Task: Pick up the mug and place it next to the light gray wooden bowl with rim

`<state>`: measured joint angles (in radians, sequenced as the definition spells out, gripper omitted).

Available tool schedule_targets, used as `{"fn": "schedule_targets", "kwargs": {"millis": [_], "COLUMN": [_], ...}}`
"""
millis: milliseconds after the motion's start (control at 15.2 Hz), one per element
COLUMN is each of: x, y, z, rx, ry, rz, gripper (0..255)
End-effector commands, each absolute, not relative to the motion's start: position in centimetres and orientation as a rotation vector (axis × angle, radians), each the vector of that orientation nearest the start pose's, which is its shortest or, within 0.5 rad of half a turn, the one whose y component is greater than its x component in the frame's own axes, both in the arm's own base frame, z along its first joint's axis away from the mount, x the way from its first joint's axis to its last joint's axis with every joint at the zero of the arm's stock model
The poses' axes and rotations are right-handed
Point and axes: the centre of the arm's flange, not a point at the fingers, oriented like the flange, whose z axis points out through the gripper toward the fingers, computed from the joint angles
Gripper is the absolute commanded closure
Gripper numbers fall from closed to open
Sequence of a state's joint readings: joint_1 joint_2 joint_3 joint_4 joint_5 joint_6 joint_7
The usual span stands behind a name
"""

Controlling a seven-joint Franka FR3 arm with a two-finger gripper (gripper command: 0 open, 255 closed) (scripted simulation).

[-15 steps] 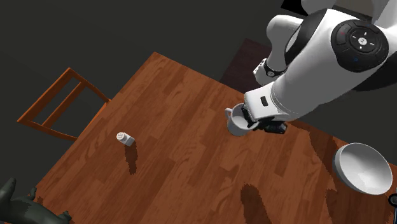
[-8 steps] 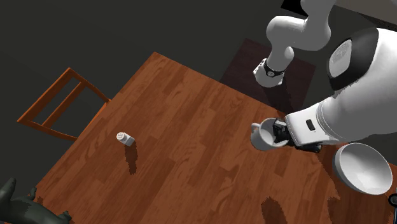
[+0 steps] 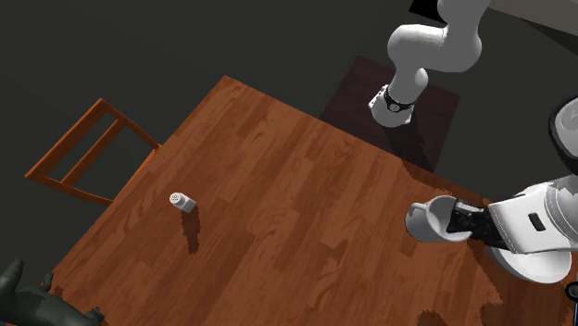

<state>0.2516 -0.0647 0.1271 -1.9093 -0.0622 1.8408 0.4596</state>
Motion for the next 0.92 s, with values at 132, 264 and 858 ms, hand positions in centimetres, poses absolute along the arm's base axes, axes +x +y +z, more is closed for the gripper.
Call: {"fn": "schedule_targets", "kwargs": {"millis": [132,264,858], "x": [50.5,50.6,50.7], "y": [25.3,27.9,31.7], "z": [52.2,52.2,49.0], "rx": [-3.203,-3.203,-3.203], "ry": [0.105,0.105,0.105], "rz": [-0.038,-0.038,-0.038], "gripper": [255,255,255]}}
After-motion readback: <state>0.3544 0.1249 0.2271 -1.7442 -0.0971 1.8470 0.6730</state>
